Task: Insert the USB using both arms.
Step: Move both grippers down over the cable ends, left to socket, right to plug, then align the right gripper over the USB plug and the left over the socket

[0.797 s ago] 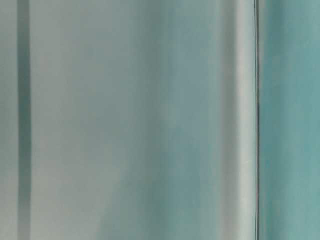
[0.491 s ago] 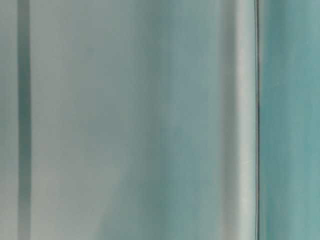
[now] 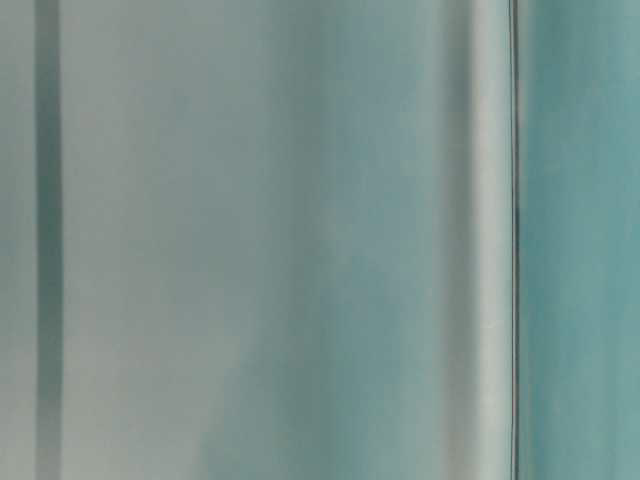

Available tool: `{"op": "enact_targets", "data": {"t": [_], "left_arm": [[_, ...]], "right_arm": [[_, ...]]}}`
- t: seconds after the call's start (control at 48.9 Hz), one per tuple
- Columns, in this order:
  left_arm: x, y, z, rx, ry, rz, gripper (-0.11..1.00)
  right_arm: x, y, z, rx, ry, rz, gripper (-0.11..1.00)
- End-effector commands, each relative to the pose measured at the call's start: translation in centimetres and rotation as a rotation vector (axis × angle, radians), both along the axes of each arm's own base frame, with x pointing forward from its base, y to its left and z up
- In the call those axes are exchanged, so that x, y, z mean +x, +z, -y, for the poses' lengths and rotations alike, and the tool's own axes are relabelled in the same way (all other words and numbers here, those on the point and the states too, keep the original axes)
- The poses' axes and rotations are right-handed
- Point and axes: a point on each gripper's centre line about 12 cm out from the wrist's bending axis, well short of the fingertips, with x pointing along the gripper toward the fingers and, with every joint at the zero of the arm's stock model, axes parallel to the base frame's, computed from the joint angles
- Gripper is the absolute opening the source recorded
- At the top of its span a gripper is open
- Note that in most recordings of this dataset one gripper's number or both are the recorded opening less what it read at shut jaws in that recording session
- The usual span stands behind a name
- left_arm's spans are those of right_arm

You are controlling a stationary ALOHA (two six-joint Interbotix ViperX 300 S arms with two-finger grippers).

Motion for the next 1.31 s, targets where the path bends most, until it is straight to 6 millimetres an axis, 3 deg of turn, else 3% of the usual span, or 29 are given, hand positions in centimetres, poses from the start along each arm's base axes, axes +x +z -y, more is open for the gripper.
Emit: {"op": "enact_targets", "data": {"t": [0.0,0.307,0.409,0.491,0.654,0.716,0.9,1.104,1.165,1.288], "left_arm": [[0.8,0.2,0.1,-0.013,0.003,0.001,0.02],[1.4,-3.6,0.2,-0.001,-0.004,-0.138,0.02],[1.9,-4.8,0.2,0.004,-0.006,-0.175,0.10],[2.6,-5.4,0.2,0.006,-0.007,-0.173,0.24],[3.6,-7.0,0.2,0.010,-0.008,-0.152,0.69],[4.0,-7.9,0.3,0.014,-0.013,-0.167,0.79],[5.2,-9.5,0.7,0.040,-0.046,-0.227,0.82],[6.5,-9.9,0.9,0.047,-0.055,-0.255,0.83],[6.7,-9.7,0.9,0.047,-0.056,-0.244,0.83],[6.8,-9.6,0.9,0.048,-0.055,-0.230,0.83]], "right_arm": [[1.0,-0.2,-0.5,0.017,0.011,-0.034,0.00],[2.3,-3.7,-1.3,0.072,0.001,-0.222,0.00],[2.4,-4.6,-1.3,0.113,-0.029,-0.256,0.00],[2.5,-5.0,-1.3,0.144,-0.051,-0.272,0.00],[2.5,-6.0,-1.3,0.155,-0.064,-0.314,0.00],[2.5,-6.2,-1.3,0.152,-0.064,-0.327,0.00],[2.5,-6.9,-1.3,0.132,-0.061,-0.377,0.00],[2.4,-7.6,-1.3,0.123,-0.066,-0.431,0.01],[2.6,-7.6,-1.3,0.123,-0.066,-0.435,0.07],[3.2,-8.1,-1.3,0.121,-0.068,-0.457,0.30]]}}
